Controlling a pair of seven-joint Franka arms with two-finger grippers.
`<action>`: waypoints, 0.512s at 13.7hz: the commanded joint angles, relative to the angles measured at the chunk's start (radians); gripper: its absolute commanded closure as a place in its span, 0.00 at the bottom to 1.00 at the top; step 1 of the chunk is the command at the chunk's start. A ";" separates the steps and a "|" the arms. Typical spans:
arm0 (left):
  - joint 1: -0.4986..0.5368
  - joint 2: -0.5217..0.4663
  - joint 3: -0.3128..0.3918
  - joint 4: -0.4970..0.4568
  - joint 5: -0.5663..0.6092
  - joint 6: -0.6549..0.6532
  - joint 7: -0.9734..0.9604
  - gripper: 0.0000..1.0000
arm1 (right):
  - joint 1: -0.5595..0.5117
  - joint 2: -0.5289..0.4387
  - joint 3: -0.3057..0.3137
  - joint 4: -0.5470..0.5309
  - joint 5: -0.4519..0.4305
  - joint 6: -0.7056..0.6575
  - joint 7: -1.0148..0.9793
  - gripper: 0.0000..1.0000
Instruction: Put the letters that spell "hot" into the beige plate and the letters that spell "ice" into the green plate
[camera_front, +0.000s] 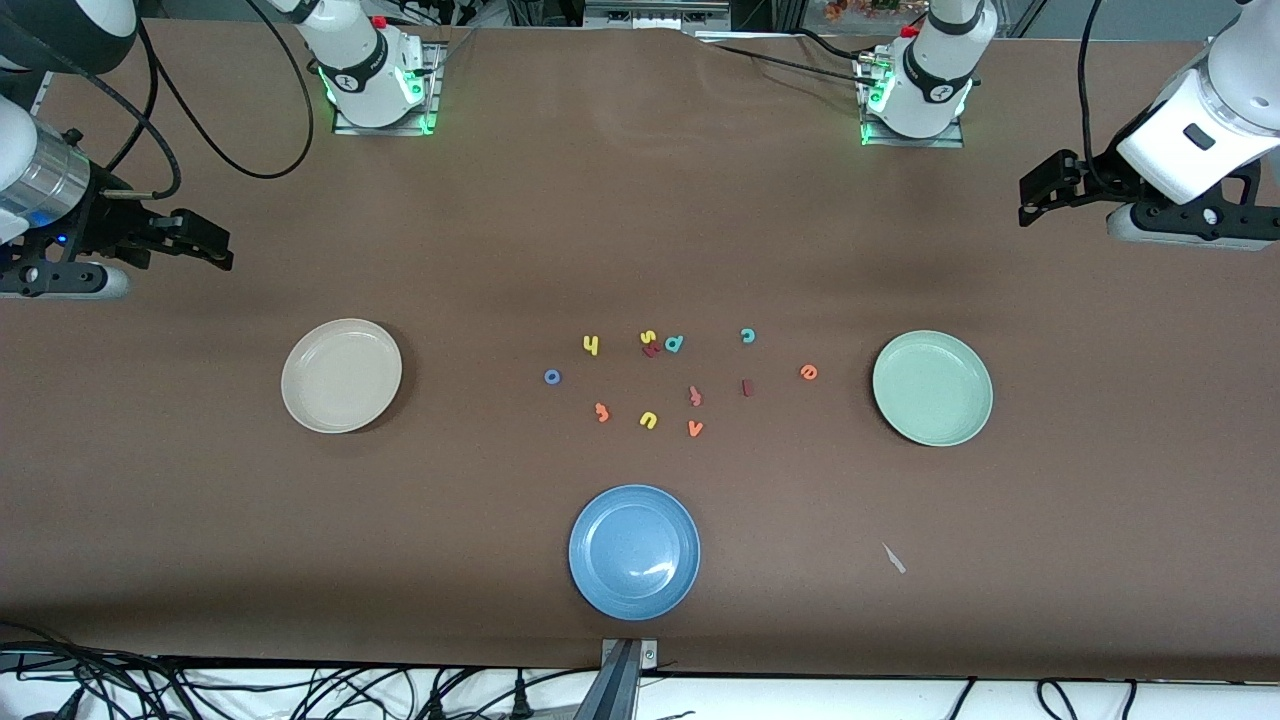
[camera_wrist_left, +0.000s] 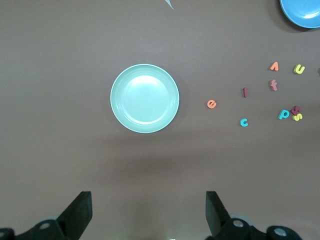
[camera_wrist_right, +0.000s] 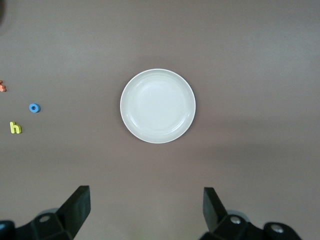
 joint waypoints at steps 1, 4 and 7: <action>0.004 0.011 -0.005 0.028 0.017 -0.019 0.010 0.00 | -0.003 0.009 0.000 0.026 0.012 -0.027 -0.012 0.00; 0.004 0.011 -0.005 0.028 0.017 -0.019 0.008 0.00 | -0.002 0.009 0.001 0.029 0.012 -0.027 -0.012 0.00; 0.004 0.011 -0.005 0.028 0.017 -0.019 0.010 0.00 | -0.002 0.009 0.004 0.027 0.012 -0.027 -0.004 0.00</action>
